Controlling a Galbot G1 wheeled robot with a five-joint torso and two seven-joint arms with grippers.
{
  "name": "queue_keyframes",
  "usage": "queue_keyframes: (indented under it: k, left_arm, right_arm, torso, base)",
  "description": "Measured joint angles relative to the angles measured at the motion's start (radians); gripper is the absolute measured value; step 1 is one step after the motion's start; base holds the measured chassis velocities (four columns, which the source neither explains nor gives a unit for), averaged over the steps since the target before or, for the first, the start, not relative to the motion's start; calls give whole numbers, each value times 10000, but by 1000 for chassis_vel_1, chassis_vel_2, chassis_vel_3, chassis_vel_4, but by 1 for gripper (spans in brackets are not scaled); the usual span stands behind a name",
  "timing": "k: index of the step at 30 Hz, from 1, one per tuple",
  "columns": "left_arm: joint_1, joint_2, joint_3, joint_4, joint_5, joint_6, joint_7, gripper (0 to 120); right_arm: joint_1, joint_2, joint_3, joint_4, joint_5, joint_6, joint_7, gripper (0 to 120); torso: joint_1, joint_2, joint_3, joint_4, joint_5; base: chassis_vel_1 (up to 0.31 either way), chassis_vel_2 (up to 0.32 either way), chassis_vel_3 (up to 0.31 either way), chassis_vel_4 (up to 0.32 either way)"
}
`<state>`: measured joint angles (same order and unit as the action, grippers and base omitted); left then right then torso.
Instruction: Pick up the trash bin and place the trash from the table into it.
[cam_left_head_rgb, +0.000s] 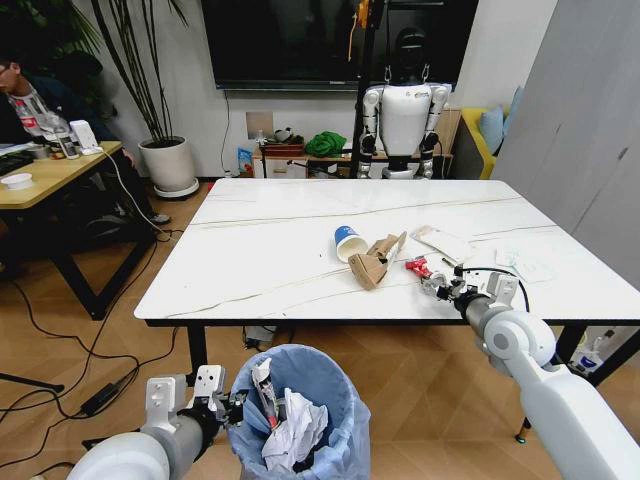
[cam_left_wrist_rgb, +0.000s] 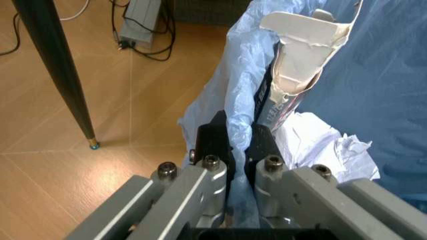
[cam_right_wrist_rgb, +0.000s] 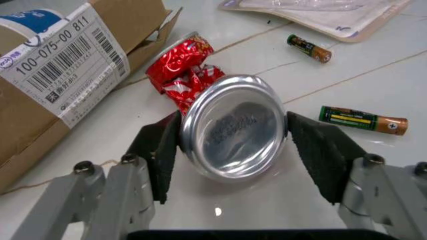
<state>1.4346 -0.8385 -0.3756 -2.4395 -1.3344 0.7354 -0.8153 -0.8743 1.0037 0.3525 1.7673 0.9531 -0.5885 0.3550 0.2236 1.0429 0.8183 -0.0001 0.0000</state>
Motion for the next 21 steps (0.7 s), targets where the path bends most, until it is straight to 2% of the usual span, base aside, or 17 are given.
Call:
queue_keyframes:
  k: [3,12,21]
  left_arm:
    - [-55,42,9,27,-6,0,33,0]
    - [-170,58,79,79,-14,0,58,0]
    - [-233,35,66,195,-17,0,63,0]
  right_arm:
    - [38,9,-36,-48,-12,28,0,49]
    - [43,50,-47,30,-50,124,73,49]
    - [-492,-276,578,1287,415,139,302,49]
  torso:
    - [0,0,0,0,-1]
    - [0,0,1,0,3]
    - [0,0,1,-1,2]
  base:
    - [0,0,0,0]
    - [0,0,0,0]
    - [0,0,0,0]
